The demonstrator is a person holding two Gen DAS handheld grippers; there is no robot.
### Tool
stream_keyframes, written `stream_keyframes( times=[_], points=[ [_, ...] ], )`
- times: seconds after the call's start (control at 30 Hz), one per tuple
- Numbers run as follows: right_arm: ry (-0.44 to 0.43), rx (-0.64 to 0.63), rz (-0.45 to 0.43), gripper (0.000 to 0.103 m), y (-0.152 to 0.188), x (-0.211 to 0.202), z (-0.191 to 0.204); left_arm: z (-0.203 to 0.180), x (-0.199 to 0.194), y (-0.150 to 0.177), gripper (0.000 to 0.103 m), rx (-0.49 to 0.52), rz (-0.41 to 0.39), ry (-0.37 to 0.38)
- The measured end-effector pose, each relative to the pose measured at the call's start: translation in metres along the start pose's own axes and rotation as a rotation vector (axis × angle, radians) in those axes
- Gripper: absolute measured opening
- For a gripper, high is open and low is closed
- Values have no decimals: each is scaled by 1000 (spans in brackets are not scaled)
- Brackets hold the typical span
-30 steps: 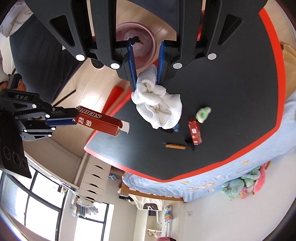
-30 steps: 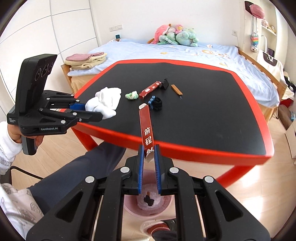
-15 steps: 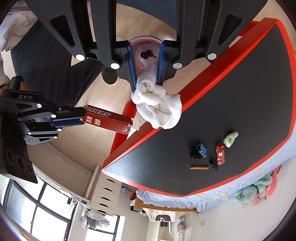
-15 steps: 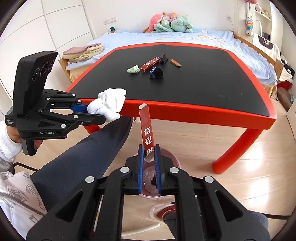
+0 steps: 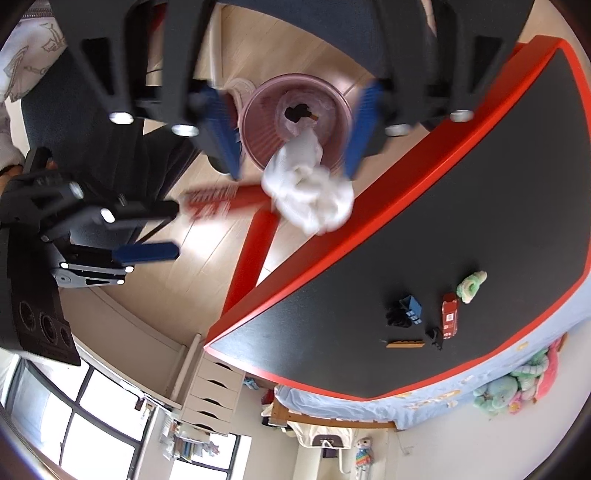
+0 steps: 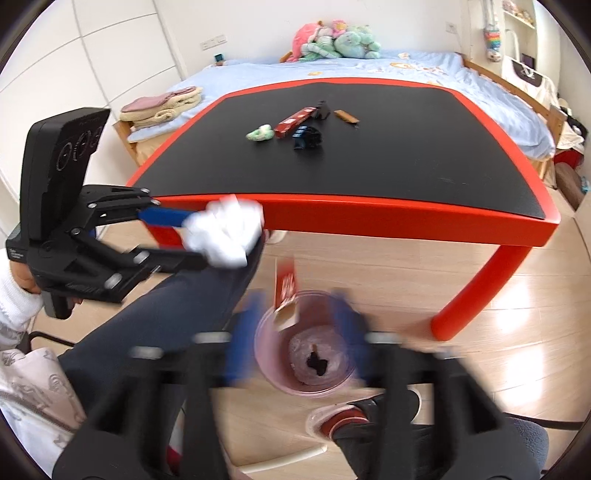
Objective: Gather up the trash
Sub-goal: 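Carry tissue and red wrapper over the wastebasket and open both tools, then move both open tools back over the table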
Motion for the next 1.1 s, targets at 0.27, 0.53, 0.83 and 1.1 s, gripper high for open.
stream_keyframes(
  times=[0.27,0.53,0.83,1.1],
  points=[
    [40,34,1,96,1,3,-9,10,-6,2,95,-37,-27,-35],
    [40,56,13,100,1,4,-11,20,-10,2,95,-61,-32,-60],
    [17,45,9,100,-8,7,-7,31,-16,-2,95,-78,-46,-78],
    [-7,-4,-26,100,-41,14,-6,58,-24,-24,95,-93,-86,-114]
  ],
)
Point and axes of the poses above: each gripper's, at about its wrist camera, not at the fingertips, and x roughly the way its jaws point, z to its left, y to its underside, the point moved 6 cm from there along x, roughly the way its jaws point, and after that the axes turned 12 degrees about -z, right-handed, at the moved point
